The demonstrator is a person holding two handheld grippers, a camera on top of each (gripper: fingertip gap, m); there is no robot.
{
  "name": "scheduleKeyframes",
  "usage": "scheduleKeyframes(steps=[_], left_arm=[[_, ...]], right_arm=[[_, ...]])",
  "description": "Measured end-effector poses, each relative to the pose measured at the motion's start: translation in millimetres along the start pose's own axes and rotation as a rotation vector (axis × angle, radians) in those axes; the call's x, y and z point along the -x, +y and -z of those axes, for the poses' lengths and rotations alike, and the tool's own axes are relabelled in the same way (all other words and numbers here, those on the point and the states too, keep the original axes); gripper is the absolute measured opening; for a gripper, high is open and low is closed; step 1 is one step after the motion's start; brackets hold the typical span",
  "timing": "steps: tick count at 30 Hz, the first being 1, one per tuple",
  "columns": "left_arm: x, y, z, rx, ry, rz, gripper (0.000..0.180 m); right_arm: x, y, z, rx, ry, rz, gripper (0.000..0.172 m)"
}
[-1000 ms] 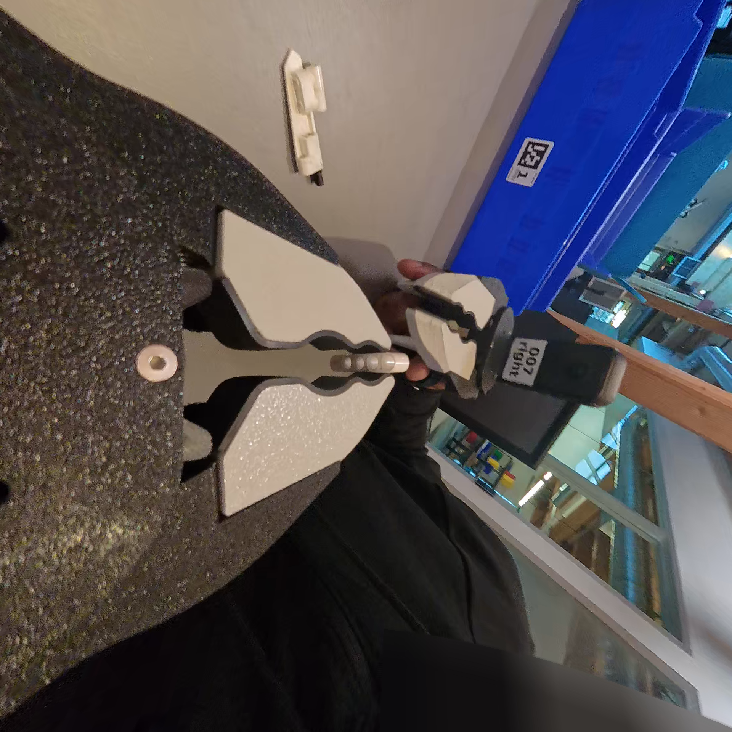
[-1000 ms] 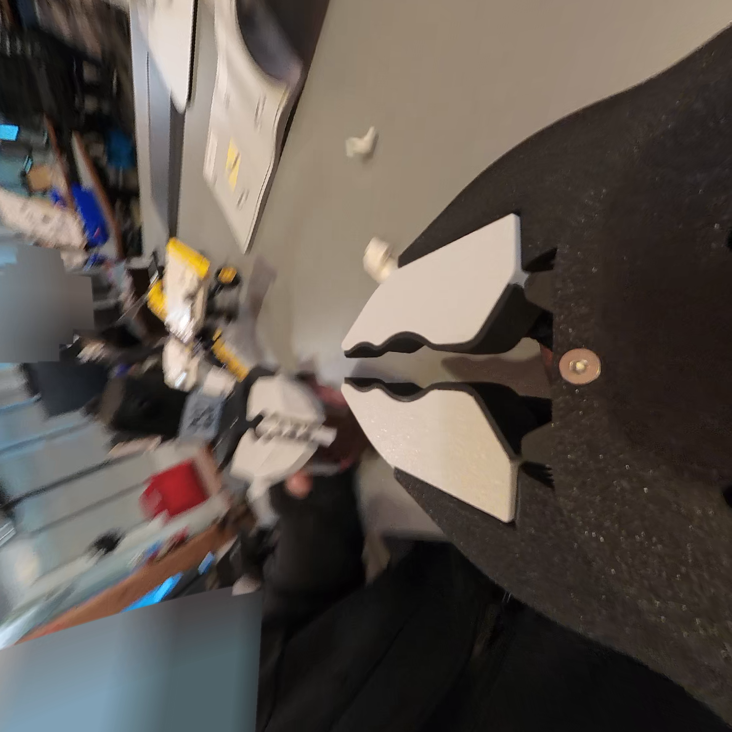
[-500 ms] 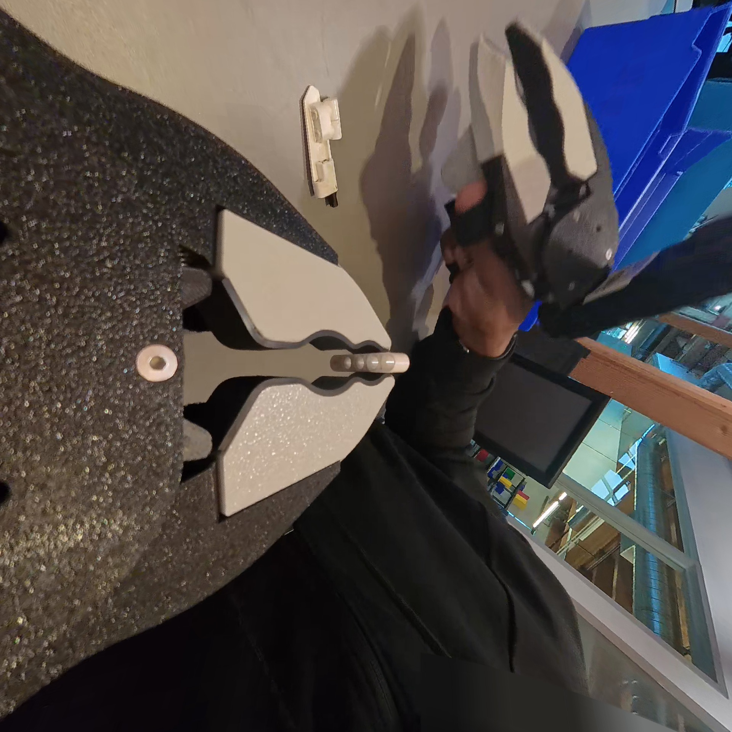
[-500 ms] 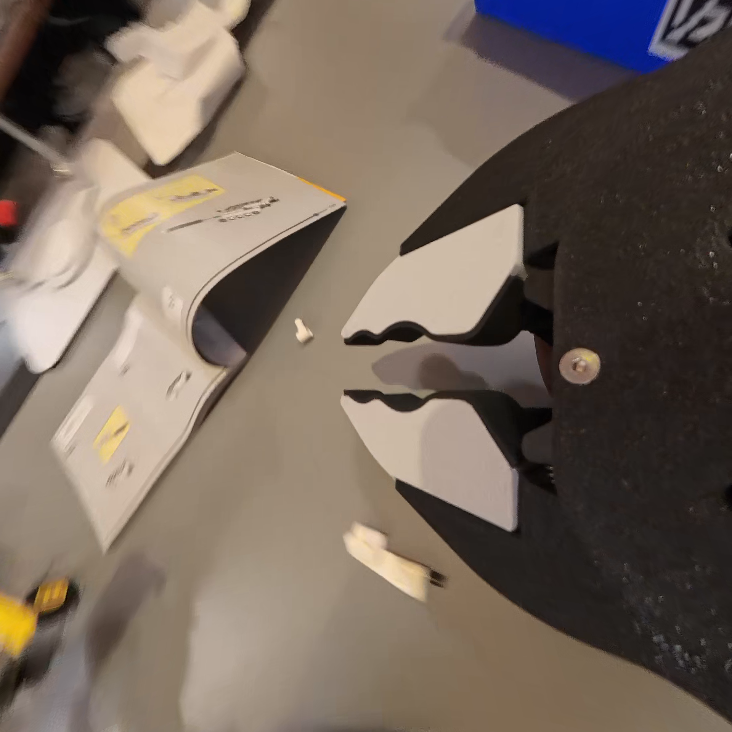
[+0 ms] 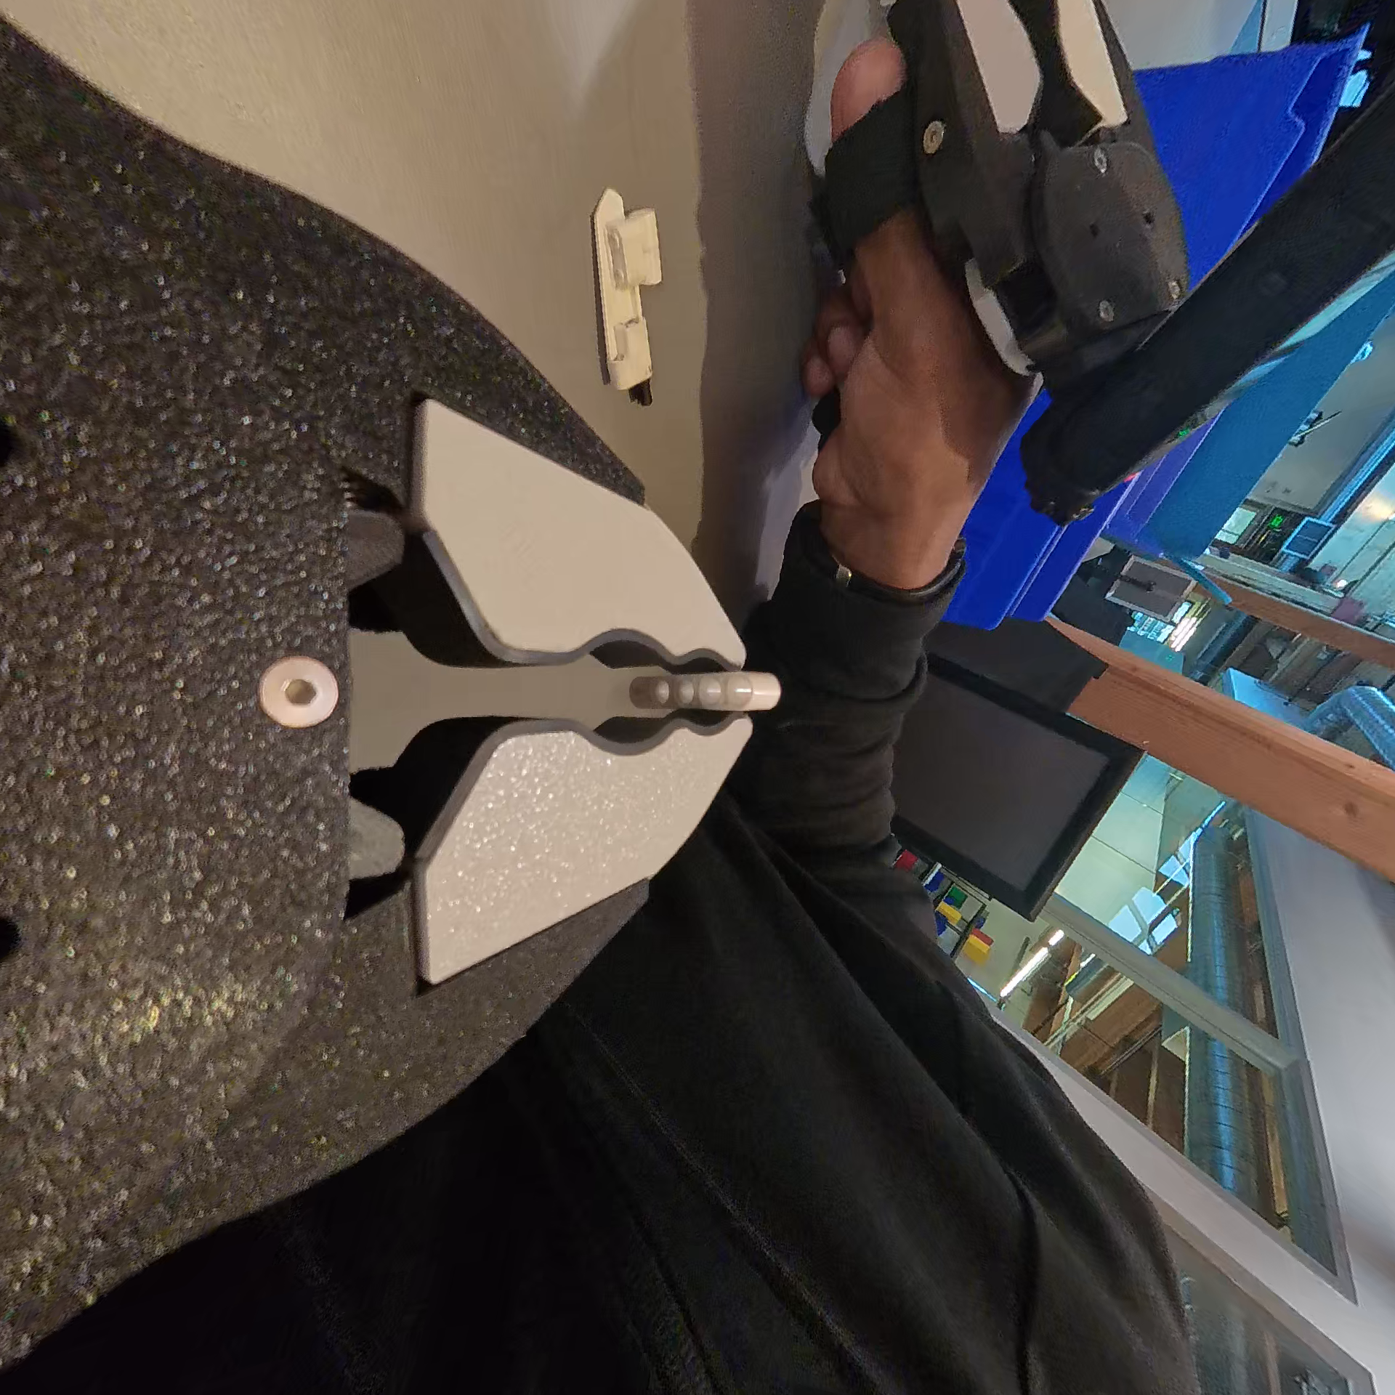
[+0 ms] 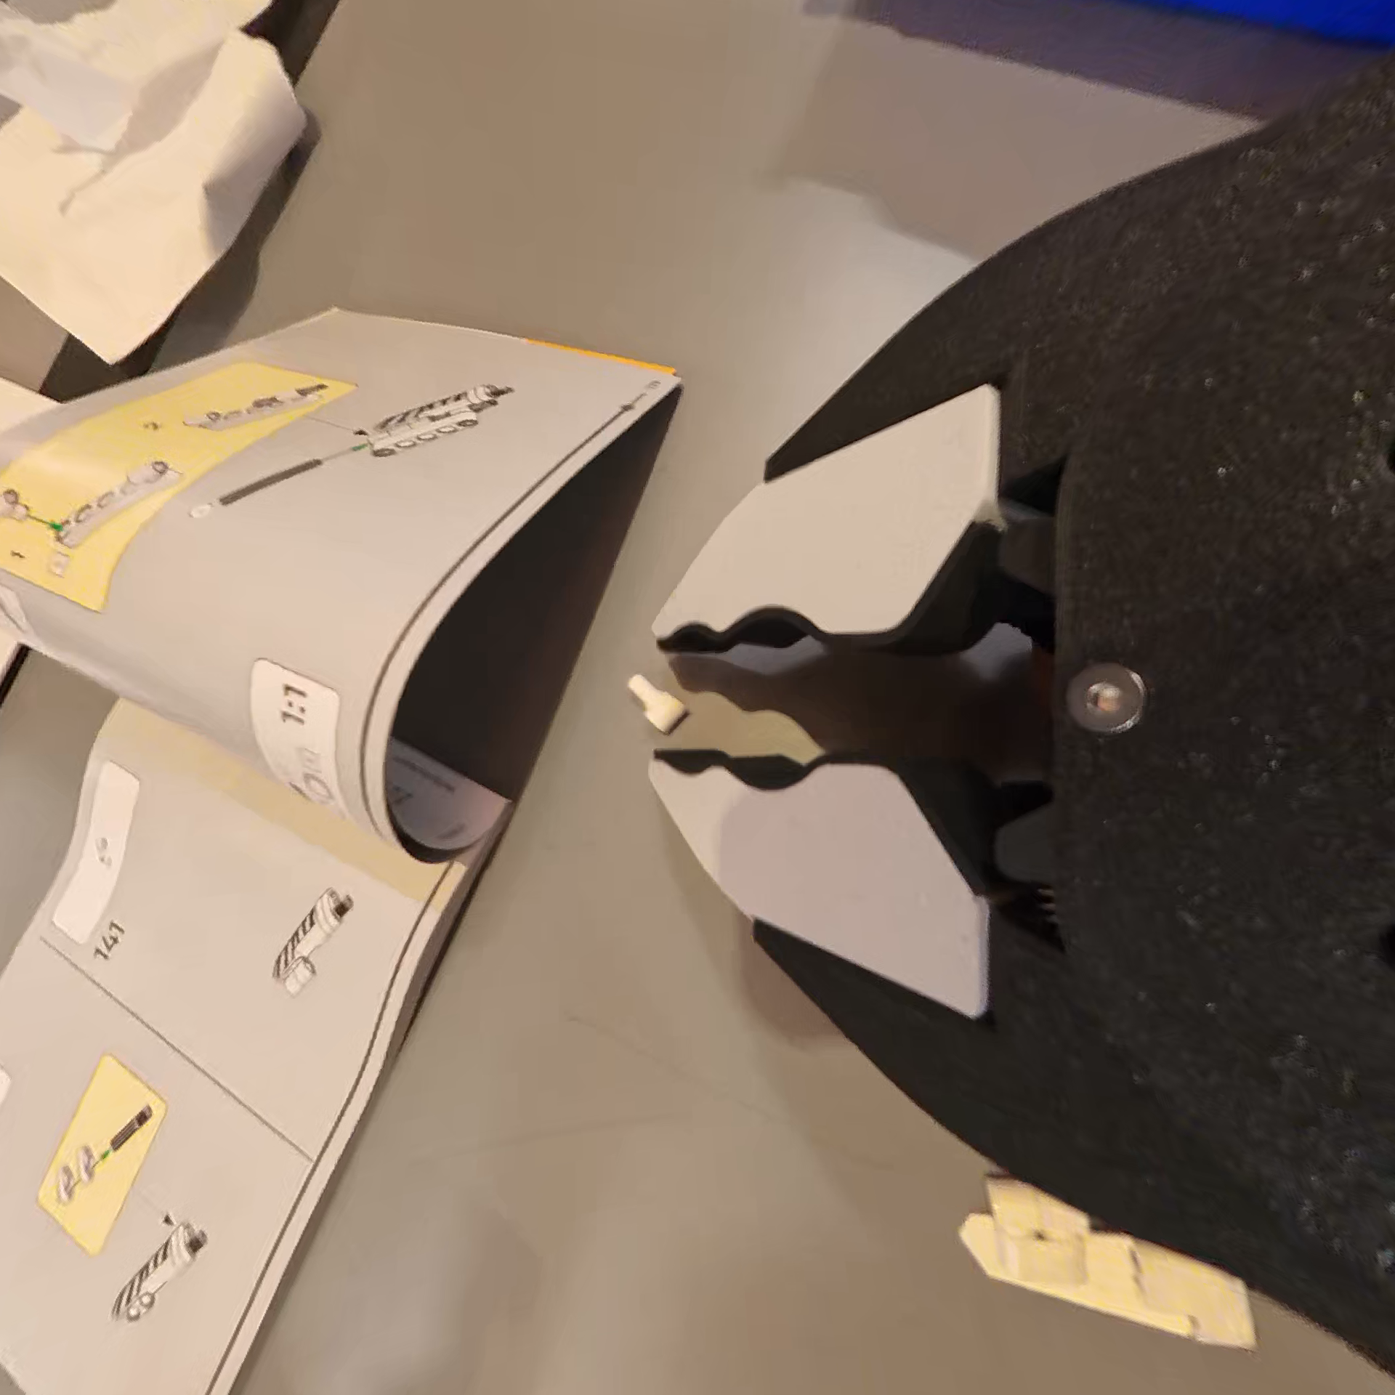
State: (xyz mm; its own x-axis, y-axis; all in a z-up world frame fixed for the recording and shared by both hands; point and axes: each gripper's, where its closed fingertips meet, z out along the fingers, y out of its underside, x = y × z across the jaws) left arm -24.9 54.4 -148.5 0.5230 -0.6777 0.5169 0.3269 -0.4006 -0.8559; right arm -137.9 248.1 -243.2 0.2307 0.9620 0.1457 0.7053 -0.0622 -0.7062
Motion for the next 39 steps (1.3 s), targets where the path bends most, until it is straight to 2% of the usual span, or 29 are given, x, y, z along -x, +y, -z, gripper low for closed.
scheduleKeyframes(steps=[2,6,7,11,15,20,25,28,34,39], left_arm=[[3.1,-1.2,2.3,-0.003,-0.016,-0.003,0.008],[18.3,-4.9,9.9,0.000,-0.120,-0.039,0.008],[24.4,-6.7,13.1,0.000,-0.163,-0.048,0.008],[49.8,-12.6,28.7,0.005,-0.333,-0.043,0.008],[59.2,-14.0,35.0,0.006,-0.381,-0.056,0.008],[61.5,-6.6,29.8,0.045,-0.375,-0.052,0.008],[60.7,-4.2,27.9,0.063,-0.364,-0.052,0.008],[59.3,-5.5,29.3,0.051,-0.351,-0.046,0.008],[55.8,-5.5,29.8,0.049,-0.324,-0.041,0.008],[52.6,-4.7,29.7,0.053,-0.299,-0.035,0.008]], right_arm=[[1.0,-2.0,-1.6,-0.001,0.003,0.025,0.012],[6.6,-6.9,-2.8,-0.026,-0.015,0.136,0.007],[10.9,-8.0,-1.9,-0.052,-0.040,0.188,0.000],[36.3,-14.5,16.1,-0.227,-0.137,0.443,0.000],[42.5,-3.9,28.7,-0.298,-0.136,0.634,0.000],[22.7,-2.2,36.8,-0.317,-0.173,0.515,0.005],[12.2,-4.3,13.4,-0.201,-0.255,0.473,0.028],[12.3,-8.9,7.2,-0.203,-0.313,0.500,0.029],[17.3,-1.0,0.3,-0.074,-0.511,0.420,0.027],[20.4,2.6,0.8,-0.040,-0.563,0.396,0.018]])
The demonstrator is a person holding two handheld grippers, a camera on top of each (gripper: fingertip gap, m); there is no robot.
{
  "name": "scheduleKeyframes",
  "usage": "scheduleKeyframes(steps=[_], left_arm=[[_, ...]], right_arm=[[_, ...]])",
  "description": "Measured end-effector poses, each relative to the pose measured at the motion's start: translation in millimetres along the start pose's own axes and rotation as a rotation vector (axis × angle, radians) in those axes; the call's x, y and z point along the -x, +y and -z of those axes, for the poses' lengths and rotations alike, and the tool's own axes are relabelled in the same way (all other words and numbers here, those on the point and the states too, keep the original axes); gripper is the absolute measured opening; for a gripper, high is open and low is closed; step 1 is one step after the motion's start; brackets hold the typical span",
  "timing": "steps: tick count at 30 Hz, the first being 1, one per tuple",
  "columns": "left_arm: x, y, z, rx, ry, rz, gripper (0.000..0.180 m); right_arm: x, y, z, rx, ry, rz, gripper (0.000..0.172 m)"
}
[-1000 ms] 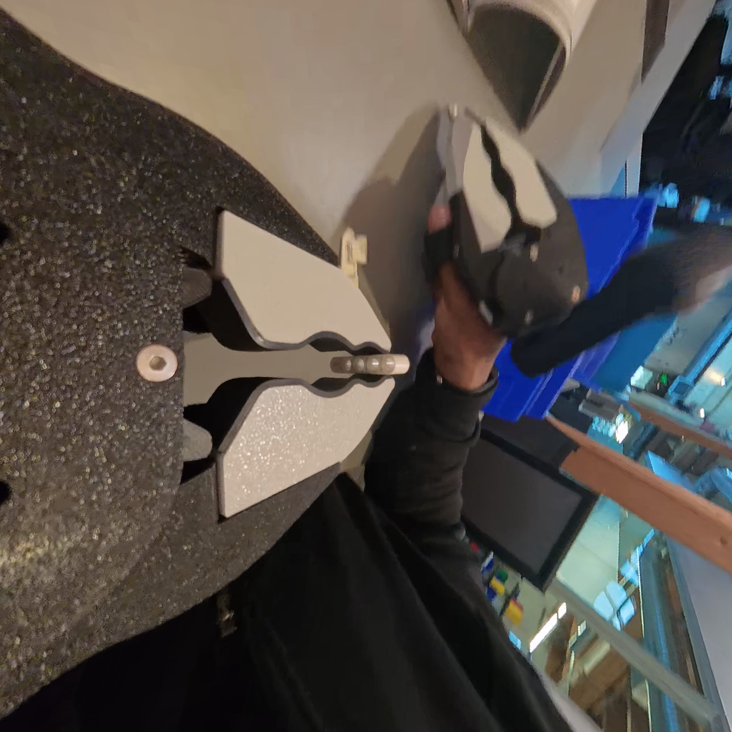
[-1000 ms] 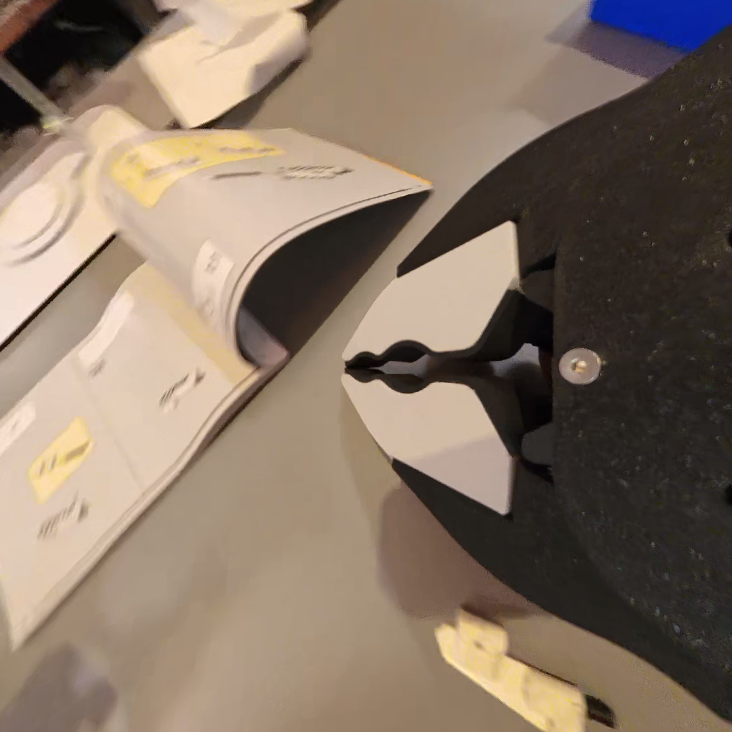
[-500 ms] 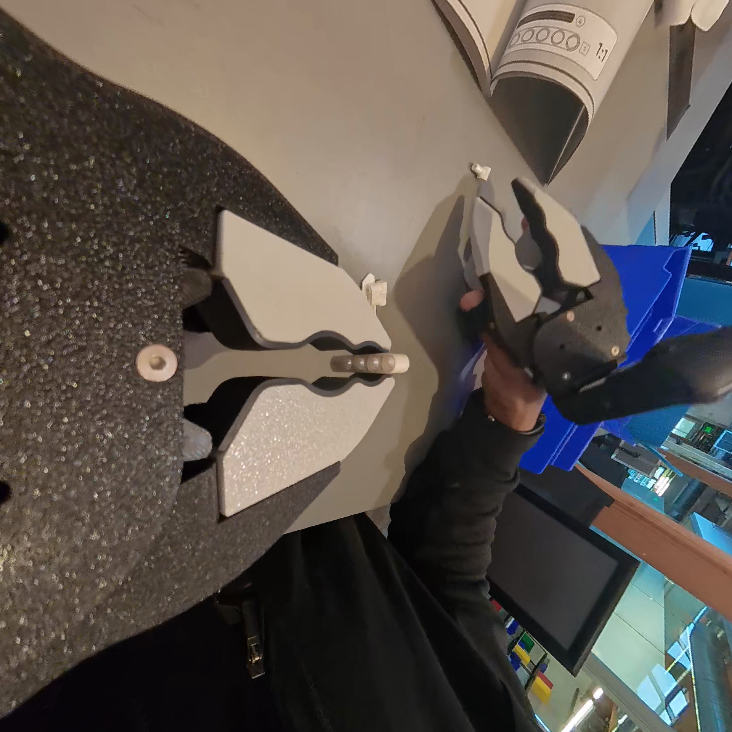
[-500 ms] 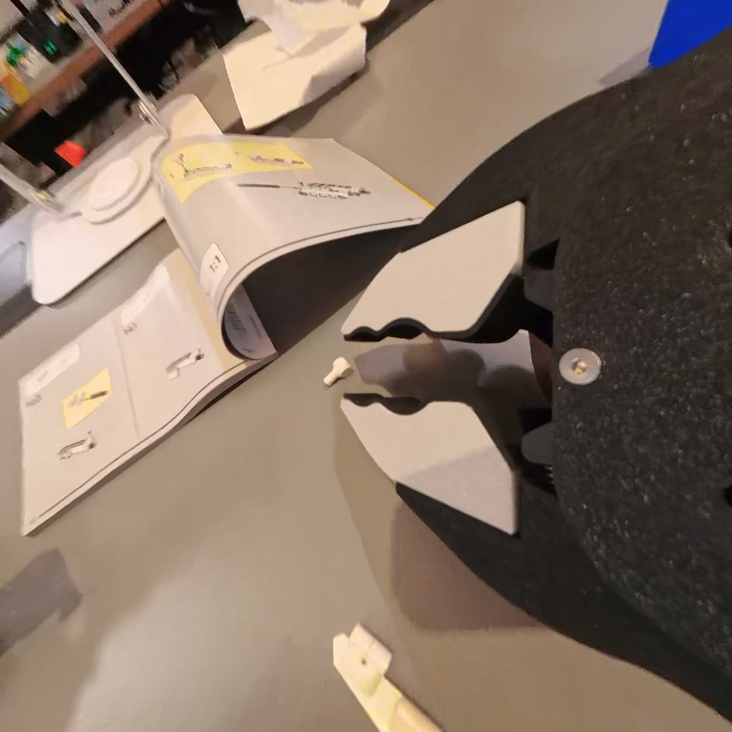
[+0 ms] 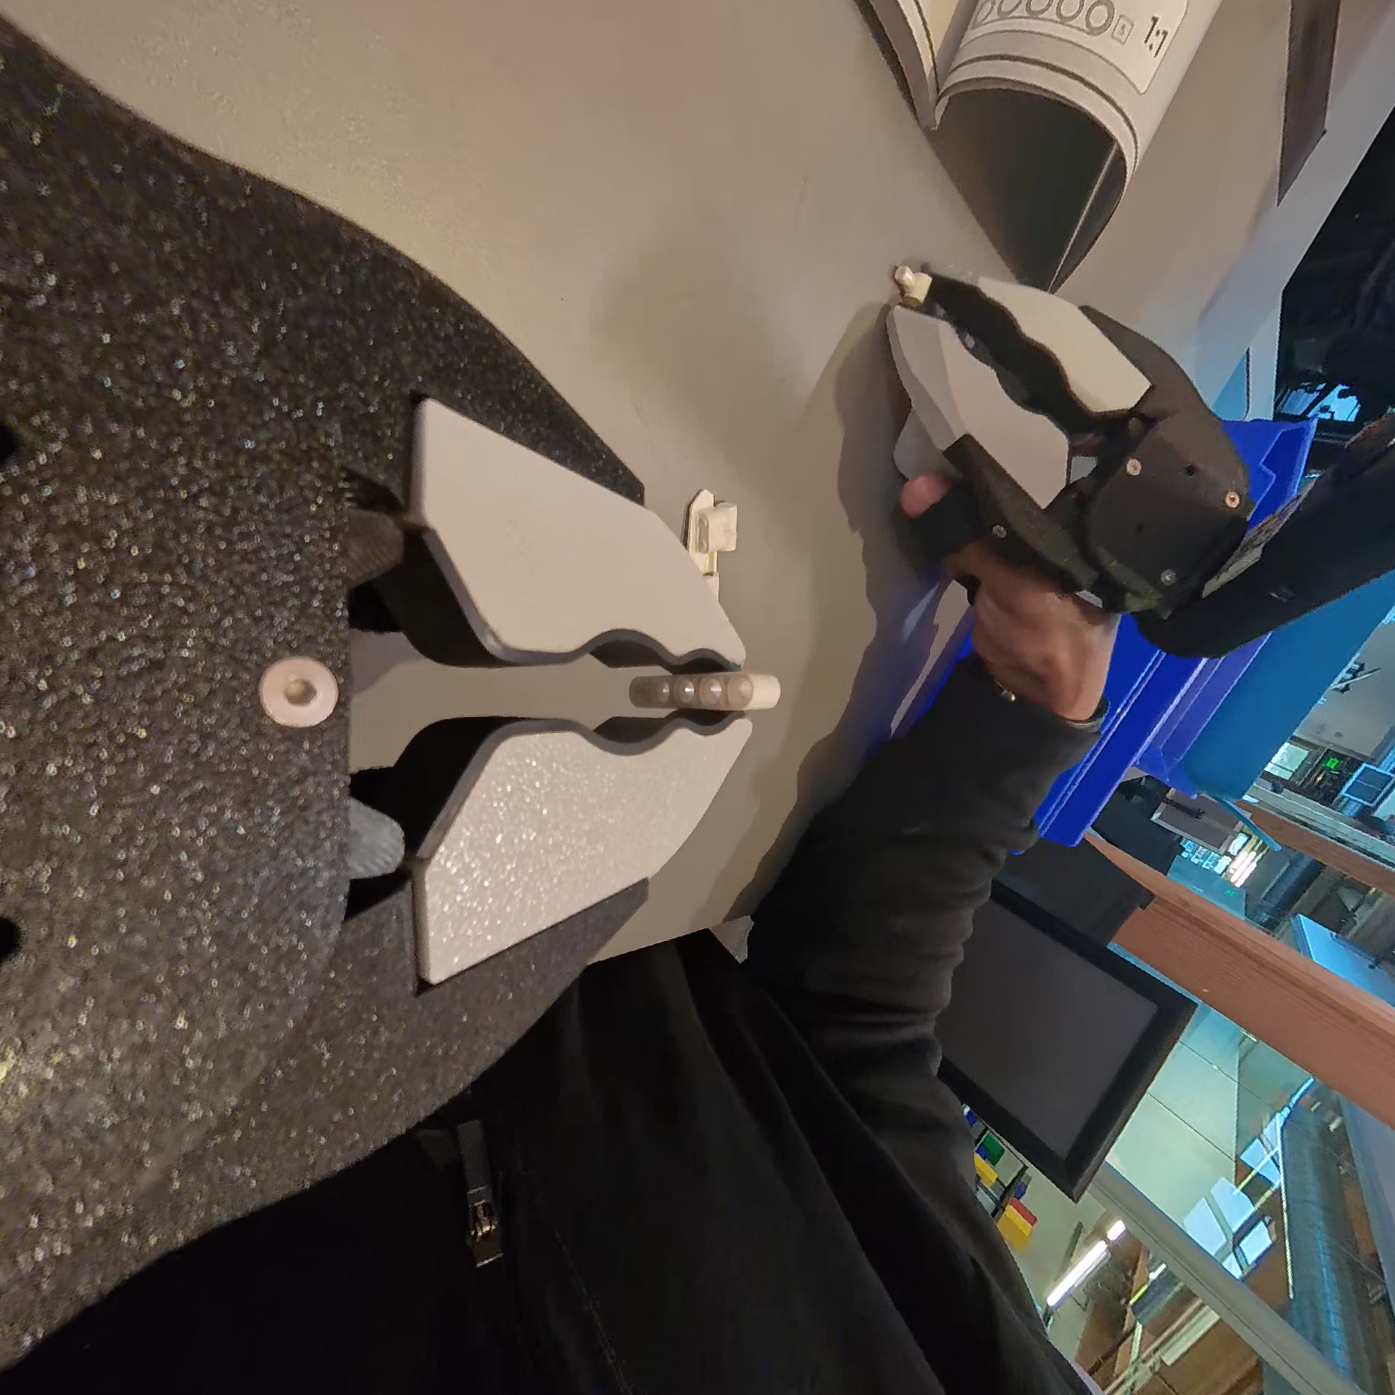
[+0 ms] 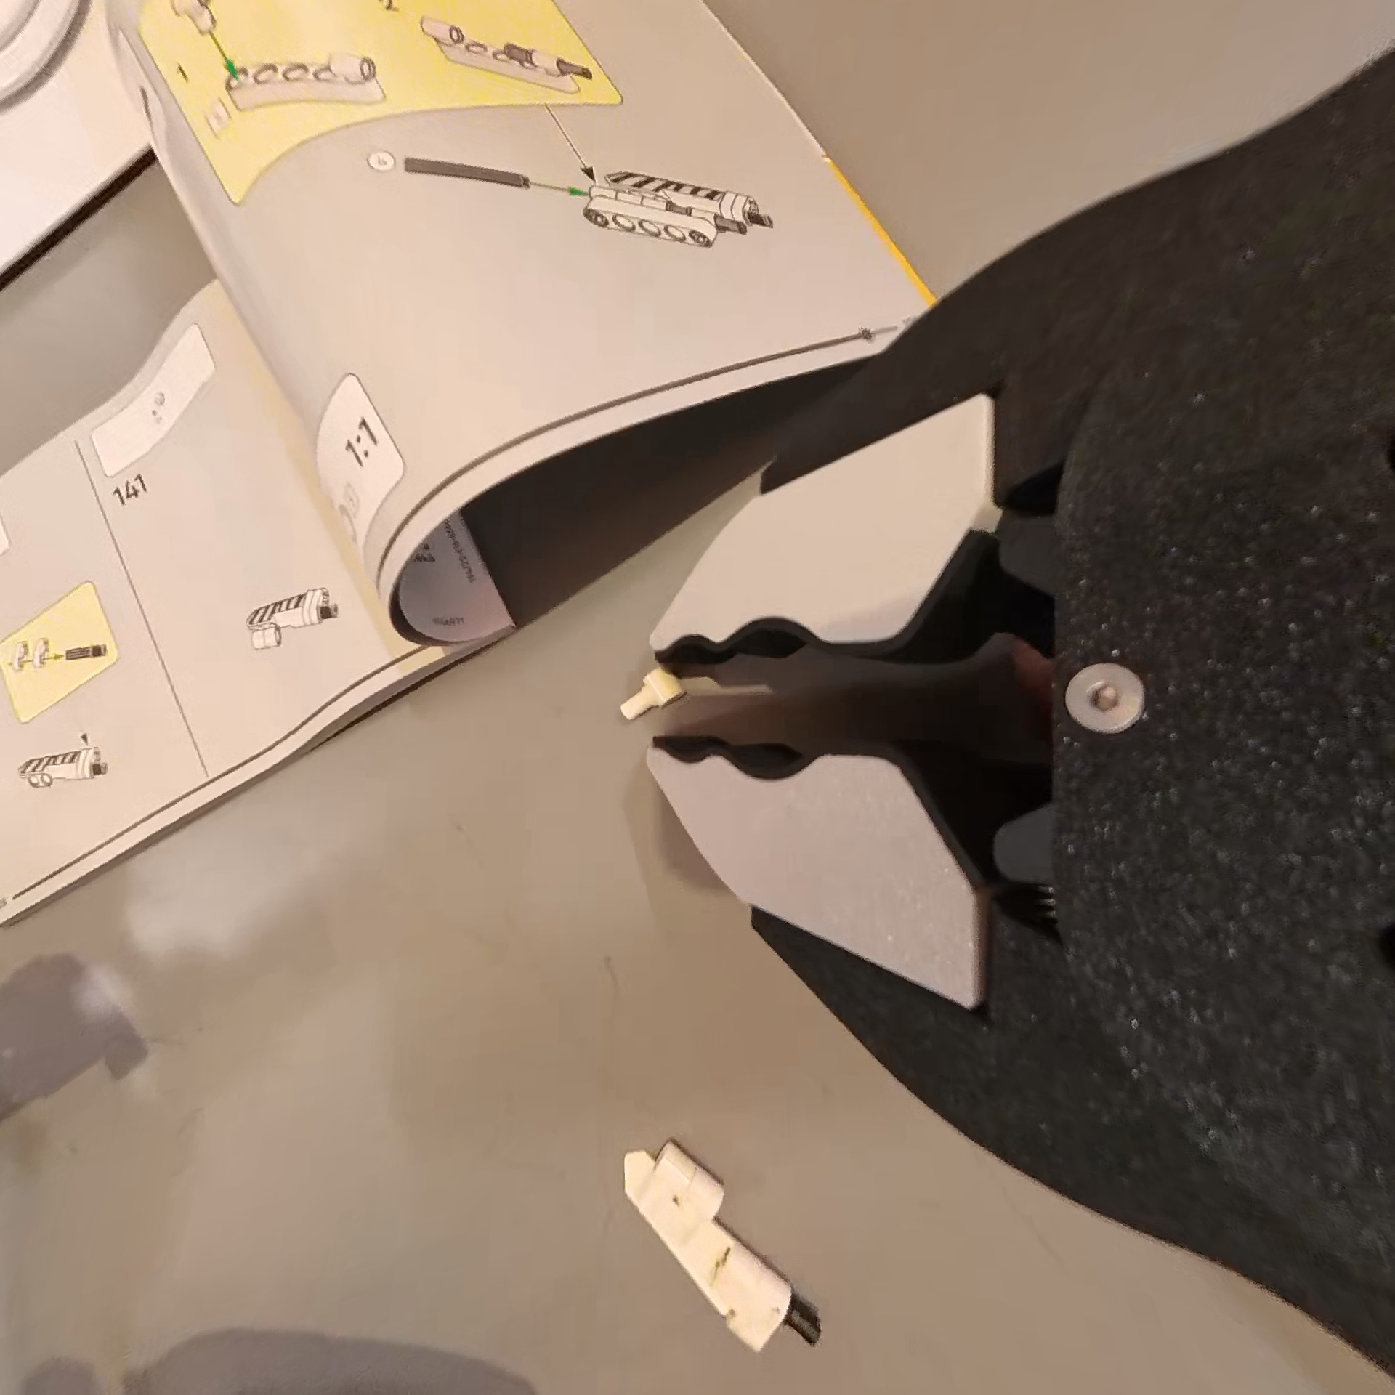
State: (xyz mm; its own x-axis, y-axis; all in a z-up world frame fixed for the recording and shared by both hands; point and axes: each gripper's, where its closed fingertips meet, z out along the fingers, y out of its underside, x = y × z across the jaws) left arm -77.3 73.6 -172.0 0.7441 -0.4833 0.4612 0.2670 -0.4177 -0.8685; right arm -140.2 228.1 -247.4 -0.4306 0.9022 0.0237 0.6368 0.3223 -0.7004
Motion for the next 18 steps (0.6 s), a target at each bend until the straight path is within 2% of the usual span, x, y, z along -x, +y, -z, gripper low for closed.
scheduleKeyframes(steps=[2,4,11,16,18], left_arm=[[-0.4,0.2,0.3,0.002,0.008,0.009,0.008],[-0.7,-0.5,0.8,-0.003,0.010,0.009,0.008],[0.0,0.4,-0.1,0.004,0.008,0.013,0.008],[0.7,-0.4,0.5,-0.001,0.012,0.022,0.008],[0.4,-0.5,0.5,0.000,0.015,0.023,0.008]], right_arm=[[2.9,0.7,0.8,0.000,0.000,-0.001,0.009],[4.0,0.5,3.1,-0.016,0.027,0.022,0.008],[4.8,-1.7,6.7,-0.048,0.103,0.074,0.011],[5.1,-1.1,5.4,-0.041,0.067,0.054,0.012],[4.1,-1.1,3.6,-0.033,0.041,0.039,0.018]])
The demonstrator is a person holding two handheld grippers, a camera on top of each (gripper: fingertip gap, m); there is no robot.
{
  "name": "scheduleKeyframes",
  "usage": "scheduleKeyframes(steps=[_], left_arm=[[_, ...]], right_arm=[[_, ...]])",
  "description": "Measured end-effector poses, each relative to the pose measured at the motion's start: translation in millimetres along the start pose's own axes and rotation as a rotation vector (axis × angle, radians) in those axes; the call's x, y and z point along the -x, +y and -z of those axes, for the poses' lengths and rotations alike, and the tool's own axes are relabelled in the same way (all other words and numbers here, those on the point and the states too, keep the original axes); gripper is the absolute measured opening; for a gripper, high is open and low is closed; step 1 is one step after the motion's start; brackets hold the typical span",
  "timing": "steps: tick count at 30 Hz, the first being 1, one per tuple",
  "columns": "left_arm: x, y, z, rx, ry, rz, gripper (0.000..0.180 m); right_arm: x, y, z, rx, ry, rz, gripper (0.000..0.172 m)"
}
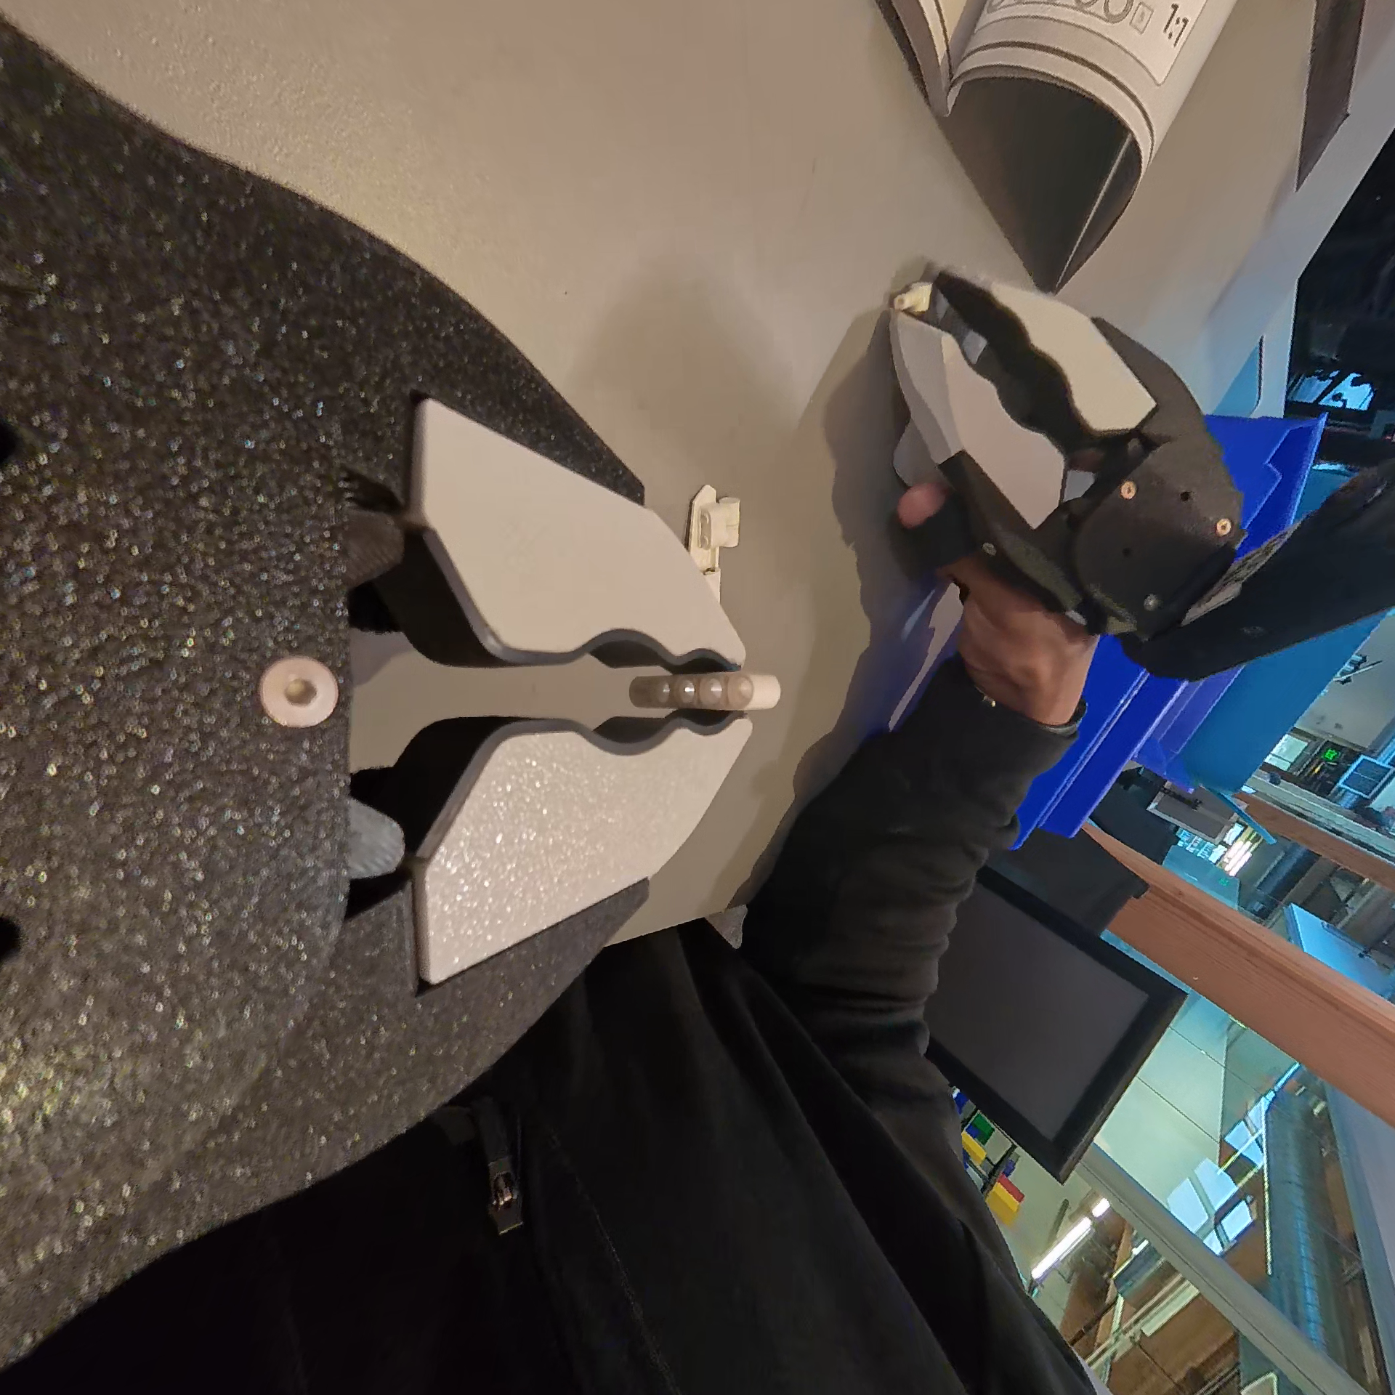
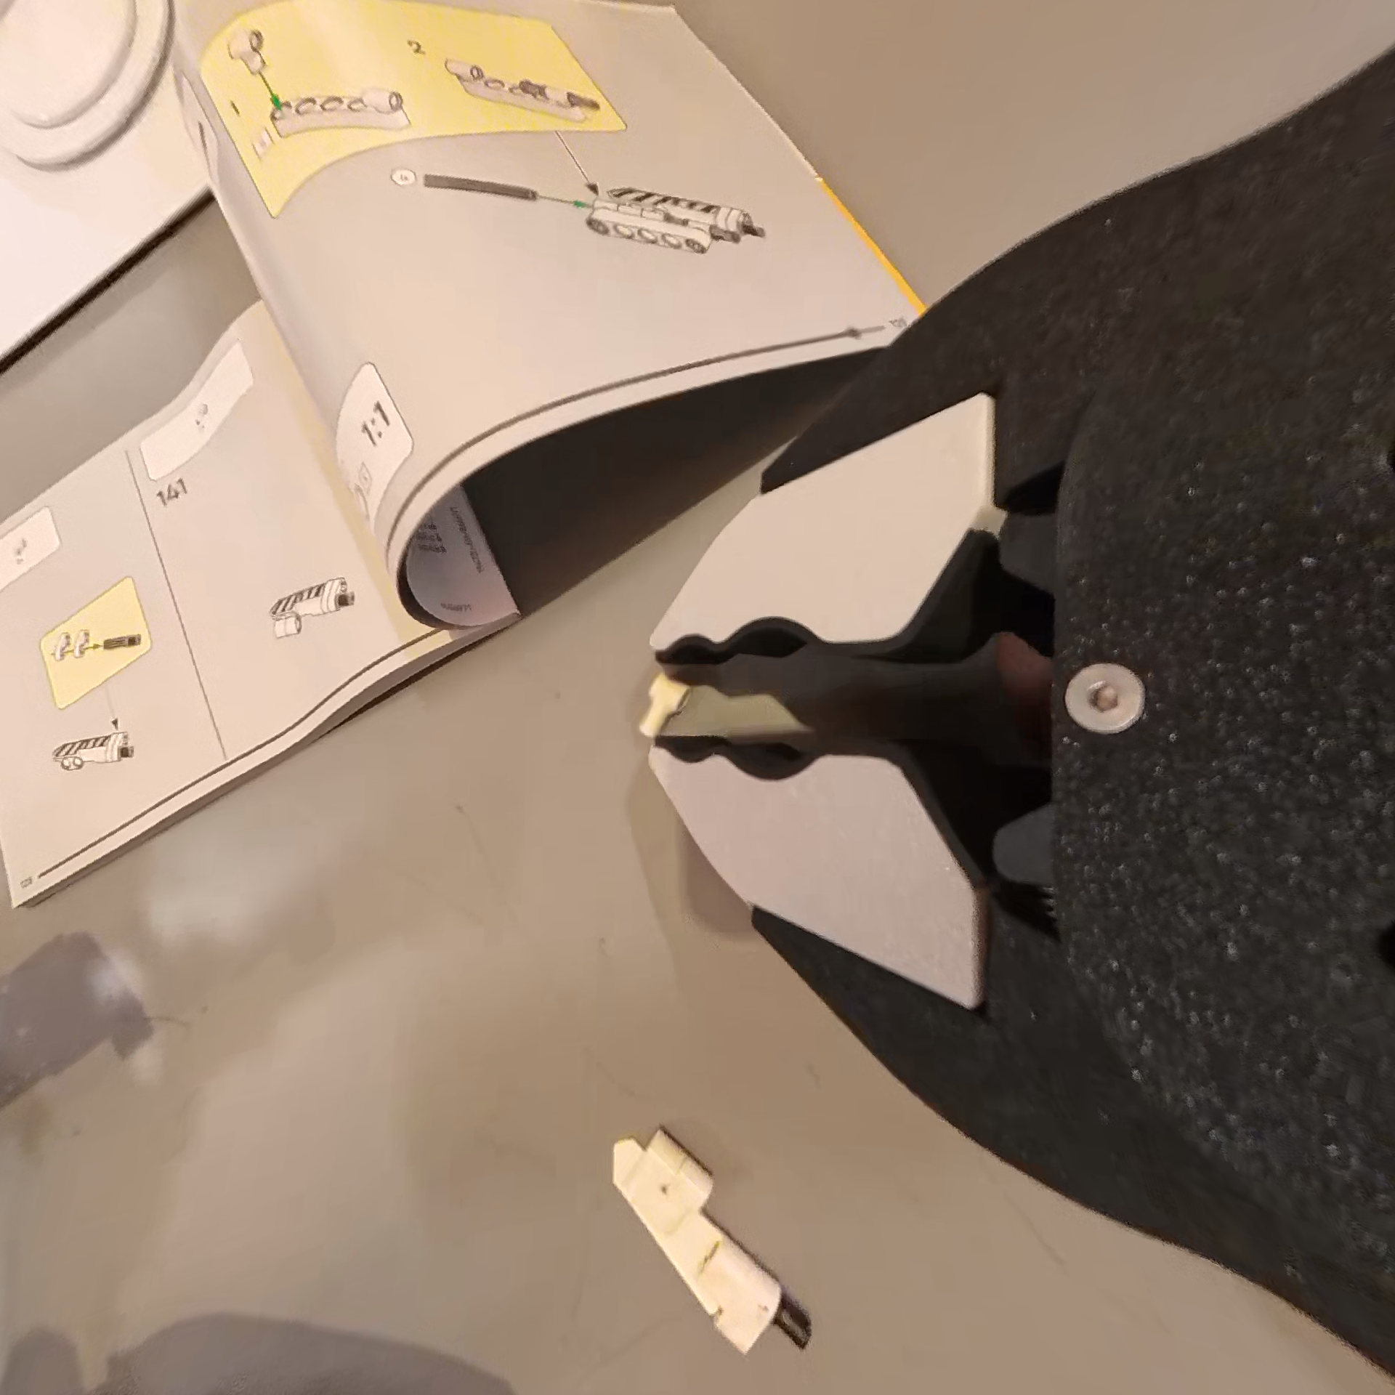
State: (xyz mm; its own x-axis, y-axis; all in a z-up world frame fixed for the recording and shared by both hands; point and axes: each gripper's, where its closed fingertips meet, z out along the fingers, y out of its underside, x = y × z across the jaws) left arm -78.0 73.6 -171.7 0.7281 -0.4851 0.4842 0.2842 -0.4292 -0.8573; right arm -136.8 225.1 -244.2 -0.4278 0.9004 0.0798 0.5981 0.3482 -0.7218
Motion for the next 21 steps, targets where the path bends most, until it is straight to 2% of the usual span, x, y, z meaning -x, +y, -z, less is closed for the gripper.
scheduleKeyframes(steps=[4,11,17,21], left_arm=[[-0.5,0.1,0.3,0.001,0.005,0.002,0.008],[-0.9,0.3,0.4,0.001,0.006,-0.001,0.008],[-0.5,-0.4,1.6,-0.003,0.007,0.003,0.008],[-0.5,-0.5,1.7,-0.004,0.010,0.006,0.008]], right_arm=[[-0.7,0.9,-3.5,0.022,-0.045,-0.036,0.024],[4.4,0.9,-3.5,0.033,-0.070,-0.026,0.022],[30.3,0.1,-1.0,0.040,-0.070,-0.012,0.021],[38.1,0.9,1.4,0.039,-0.071,0.019,0.028]])
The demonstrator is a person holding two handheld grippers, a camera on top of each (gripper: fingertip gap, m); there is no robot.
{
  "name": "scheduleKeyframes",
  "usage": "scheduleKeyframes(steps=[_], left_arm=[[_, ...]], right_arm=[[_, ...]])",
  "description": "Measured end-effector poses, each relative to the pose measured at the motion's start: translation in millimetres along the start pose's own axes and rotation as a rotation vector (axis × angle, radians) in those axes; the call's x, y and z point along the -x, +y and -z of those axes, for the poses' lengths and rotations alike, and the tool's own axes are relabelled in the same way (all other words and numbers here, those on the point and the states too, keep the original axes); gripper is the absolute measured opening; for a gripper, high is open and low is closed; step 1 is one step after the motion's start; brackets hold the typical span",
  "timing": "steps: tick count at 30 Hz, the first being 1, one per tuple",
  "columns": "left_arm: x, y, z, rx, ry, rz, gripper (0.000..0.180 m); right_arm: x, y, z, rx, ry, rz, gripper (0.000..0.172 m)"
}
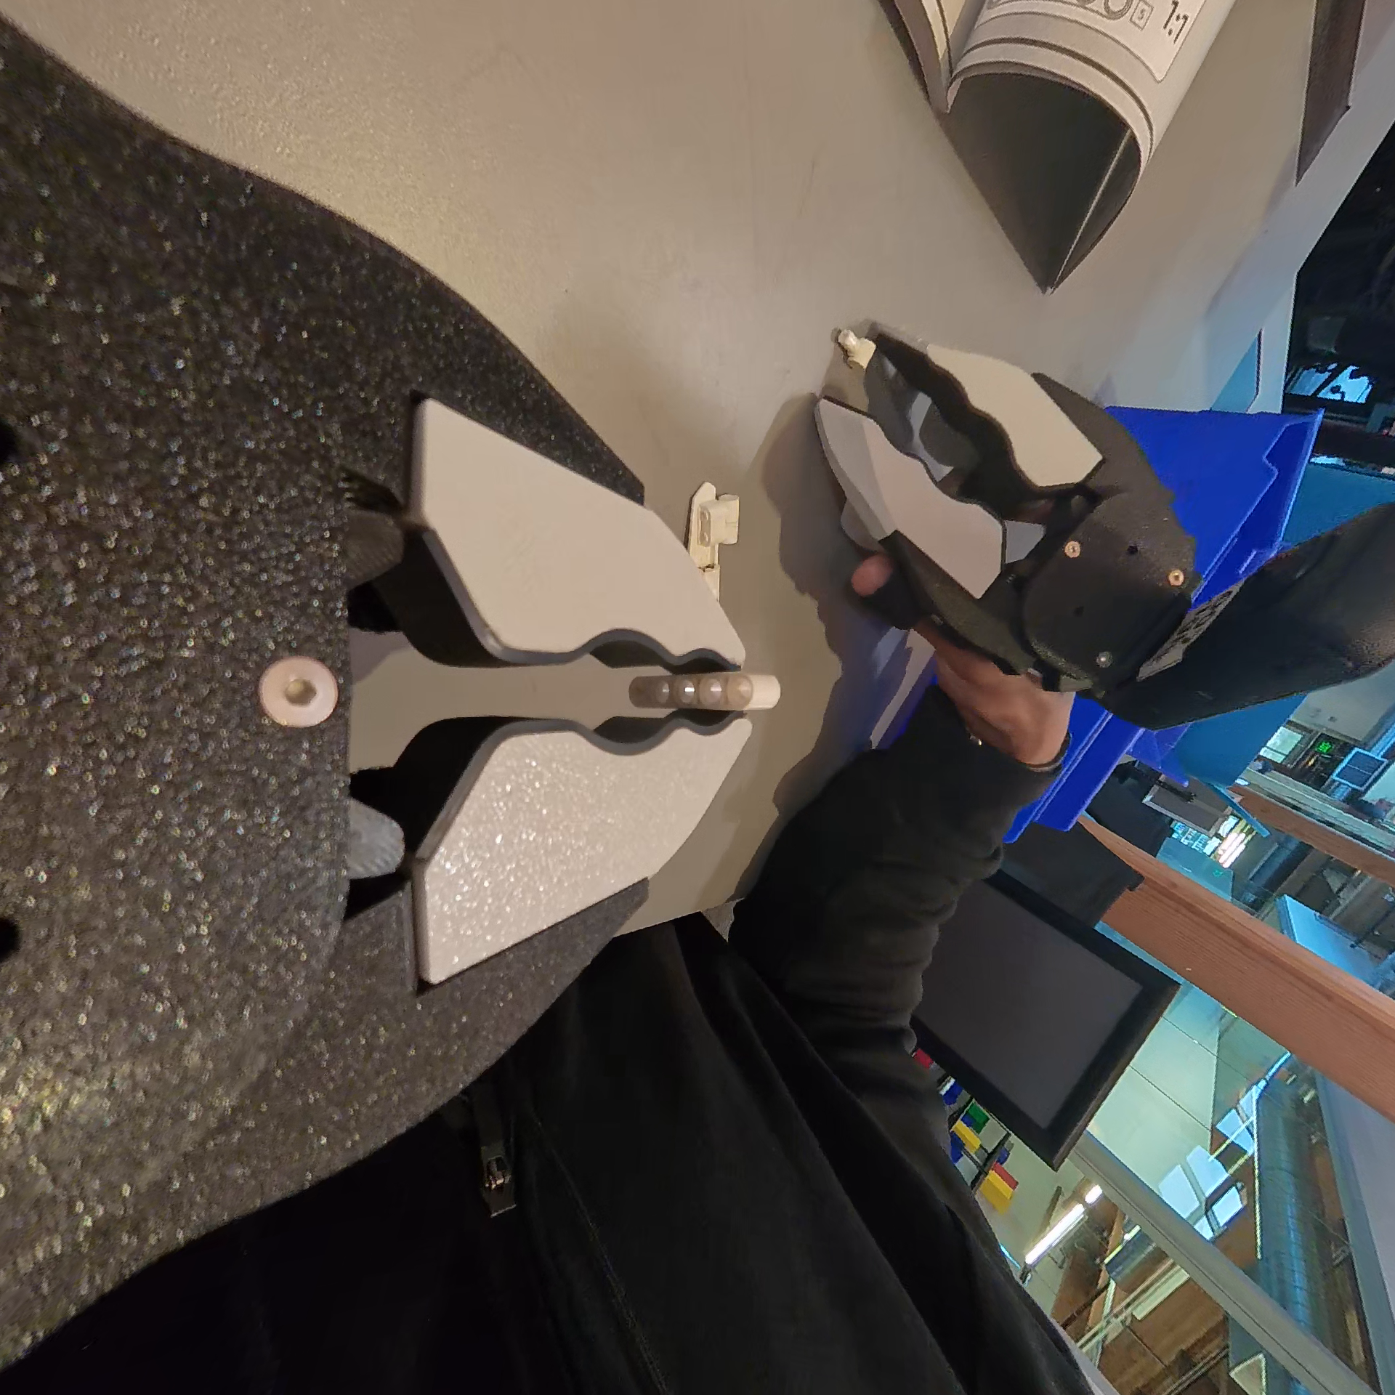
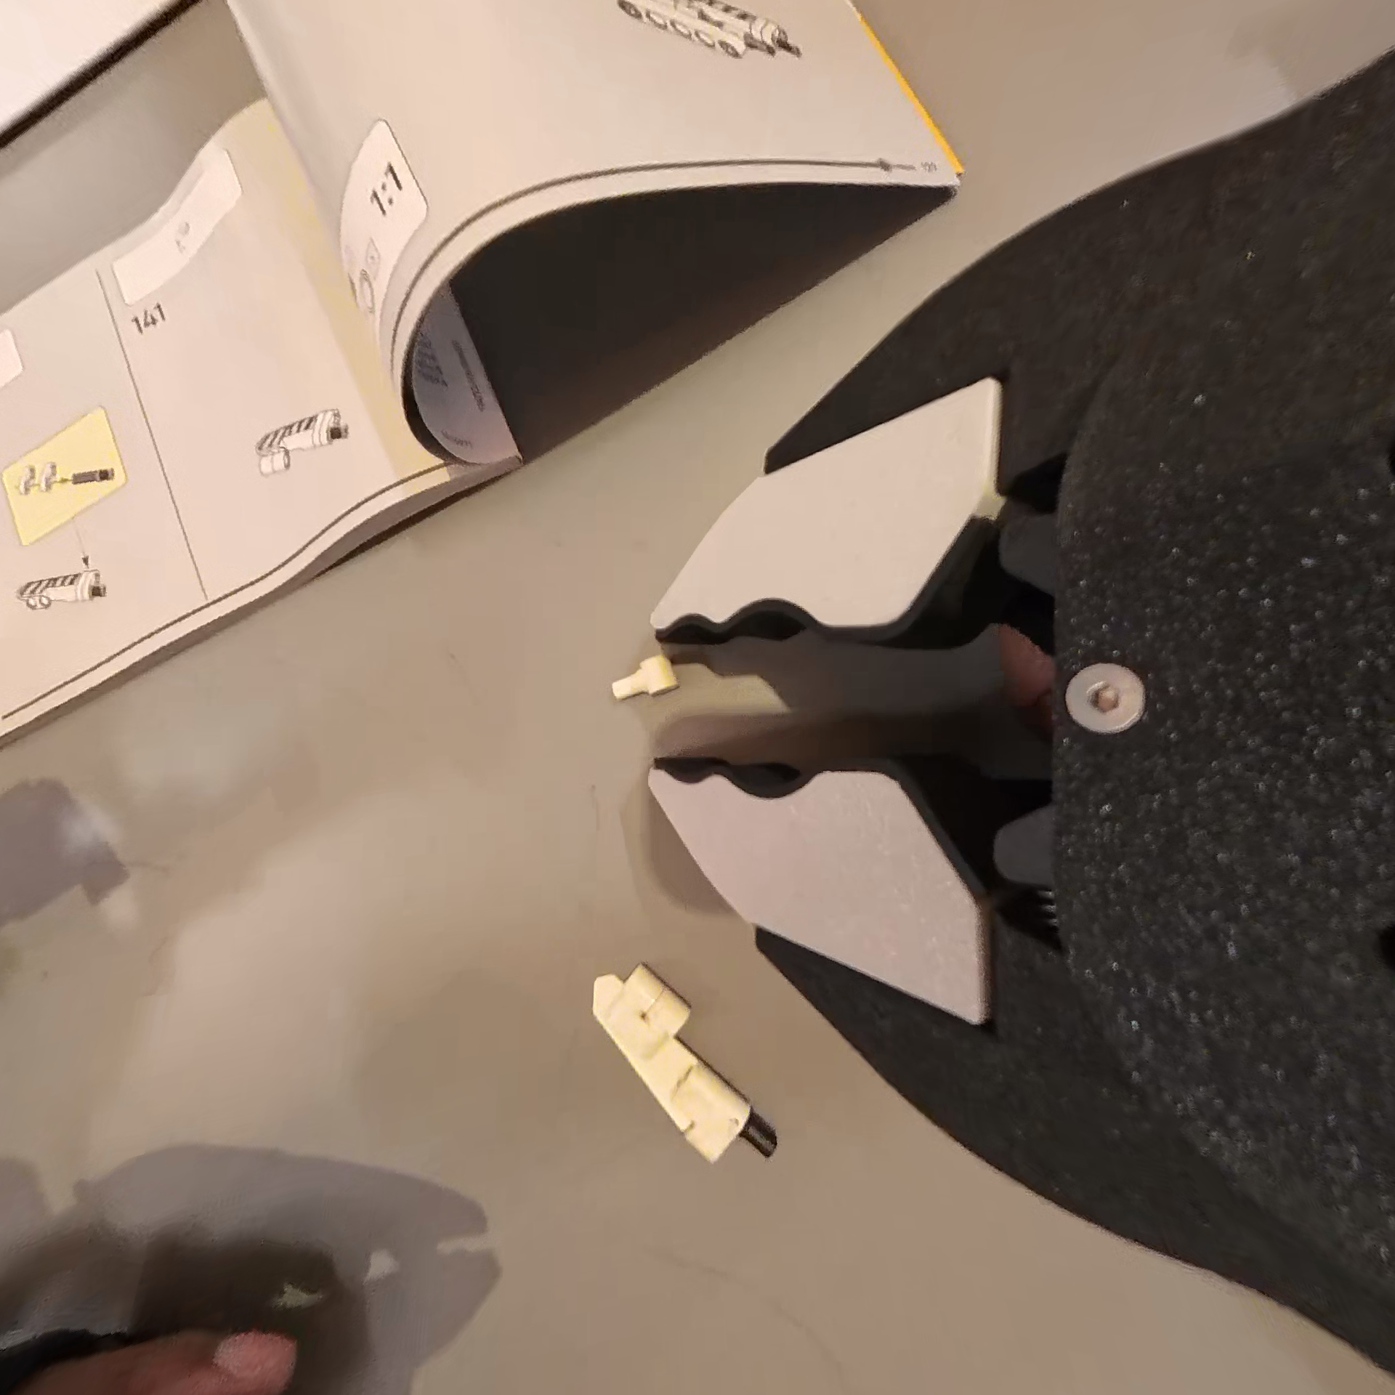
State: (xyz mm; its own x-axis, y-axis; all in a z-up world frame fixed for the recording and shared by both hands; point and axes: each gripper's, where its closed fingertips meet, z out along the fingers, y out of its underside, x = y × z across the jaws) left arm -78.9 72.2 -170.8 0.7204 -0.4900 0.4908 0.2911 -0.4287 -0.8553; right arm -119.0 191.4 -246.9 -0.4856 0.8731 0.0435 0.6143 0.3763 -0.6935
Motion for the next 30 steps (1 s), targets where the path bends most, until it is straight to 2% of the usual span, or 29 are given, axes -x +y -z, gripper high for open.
scheduleKeyframes(steps=[5,11,13,17,22,27,30], left_arm=[[-0.4,0.4,0.0,0.003,0.003,0.000,0.008],[5.2,0.8,0.7,0.009,-0.014,0.059,0.008],[10.6,2.8,0.4,0.022,-0.045,0.095,0.008],[19.8,6.0,0.2,0.041,-0.096,0.145,0.008],[23.1,5.8,1.0,0.039,-0.102,0.175,0.008],[7.8,4.0,1.7,0.039,0.025,0.172,0.008],[-1.2,0.2,3.0,0.020,0.110,0.195,0.008]], right_arm=[[-9.0,-1.0,-1.3,-0.010,0.003,0.004,0.030],[-3.3,-1.9,-2.5,-0.010,-0.036,0.016,0.009],[-3.0,-4.9,-2.3,-0.028,0.001,0.056,0.008],[8.7,-19.7,0.1,-0.102,0.141,0.256,0.008],[53.2,-63.9,15.8,-0.248,0.229,0.556,0.008],[98.5,-84.5,22.8,-0.374,0.243,0.775,0.007],[105.0,-91.5,31.5,-0.427,0.292,0.829,0.007]])
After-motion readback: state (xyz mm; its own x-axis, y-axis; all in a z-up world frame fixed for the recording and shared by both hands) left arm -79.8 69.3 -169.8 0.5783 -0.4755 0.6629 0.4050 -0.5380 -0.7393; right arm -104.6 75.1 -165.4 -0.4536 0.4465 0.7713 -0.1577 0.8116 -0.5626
